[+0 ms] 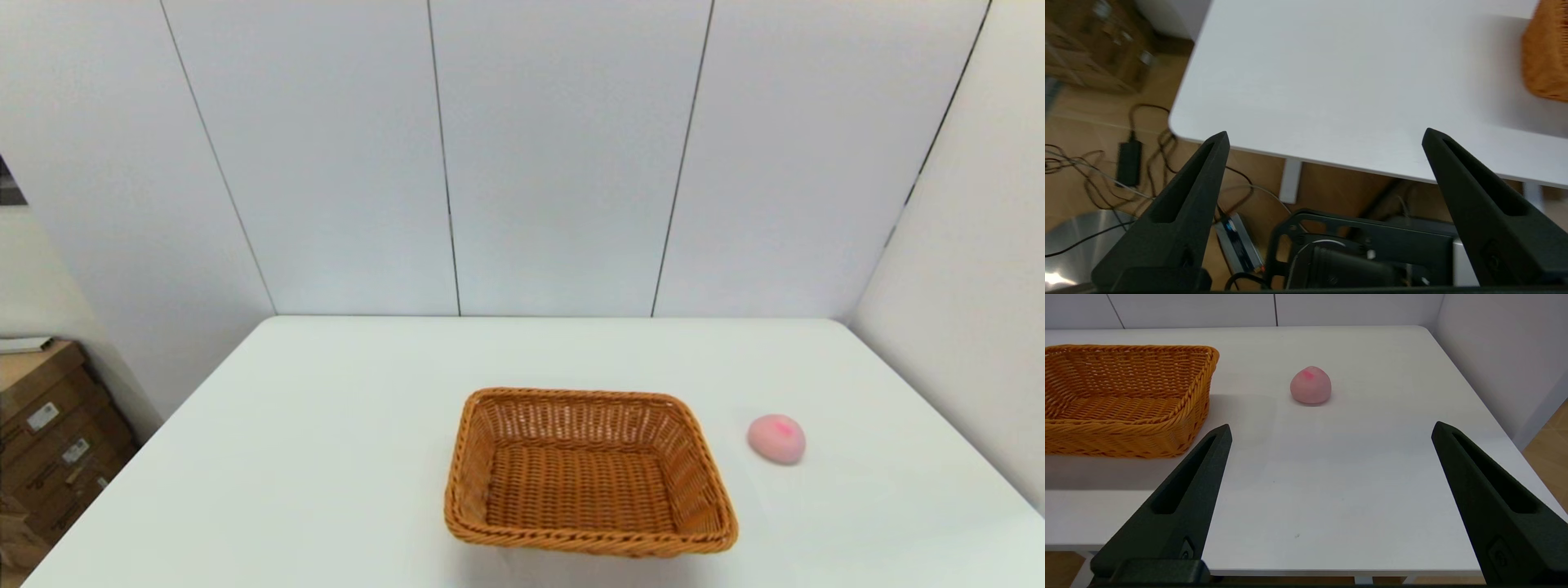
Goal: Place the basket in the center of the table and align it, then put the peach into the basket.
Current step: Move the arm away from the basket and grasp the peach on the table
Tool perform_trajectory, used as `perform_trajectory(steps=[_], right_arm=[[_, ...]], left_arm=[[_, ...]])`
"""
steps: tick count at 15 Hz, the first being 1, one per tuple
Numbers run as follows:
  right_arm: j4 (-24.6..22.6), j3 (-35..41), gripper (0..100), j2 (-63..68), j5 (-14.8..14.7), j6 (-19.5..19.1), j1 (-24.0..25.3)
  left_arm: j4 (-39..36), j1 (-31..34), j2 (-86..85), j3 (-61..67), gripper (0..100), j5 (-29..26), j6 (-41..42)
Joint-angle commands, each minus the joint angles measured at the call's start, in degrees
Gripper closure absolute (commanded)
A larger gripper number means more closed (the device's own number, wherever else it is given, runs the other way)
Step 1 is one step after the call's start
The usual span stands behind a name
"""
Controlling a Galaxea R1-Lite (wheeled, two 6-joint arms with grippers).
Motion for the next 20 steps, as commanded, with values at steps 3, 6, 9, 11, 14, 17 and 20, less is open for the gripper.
perform_trajectory(steps=[3,6,9,11,14,17,20], right_arm=[[0.02,-0.01,0,-0.01,-0.01,0.0,0.02],[0.02,-0.01,0,-0.01,-0.01,0.0,0.02],[0.9,-0.28,0,0.16,-0.27,-0.09,-0.07],[4.33,-8.63,0,10.8,-0.01,-0.17,-0.16],[5.91,-23.92,0,41.73,-0.01,-0.17,-0.16],[3.71,-32.88,0,64.67,-0.01,0.18,1.78],[-3.49,-38.07,0,83.13,-0.09,1.41,3.8]], left_arm=[[-29.74,4.61,-18.13,24.58,0,-6.56,5.91],[-40.9,4.44,-20.68,35.39,0,-7.27,9.6],[-39.76,4.44,-25.25,36.71,0,-10.61,8.45],[-39.76,4.44,-25.25,36.71,0,-10.61,8.45],[-39.76,4.44,-25.25,36.71,0,-10.7,8.45],[-39.76,4.44,-25.25,36.71,0,-10.7,8.37],[-39.76,4.44,-25.25,36.71,0,-10.52,7.31]])
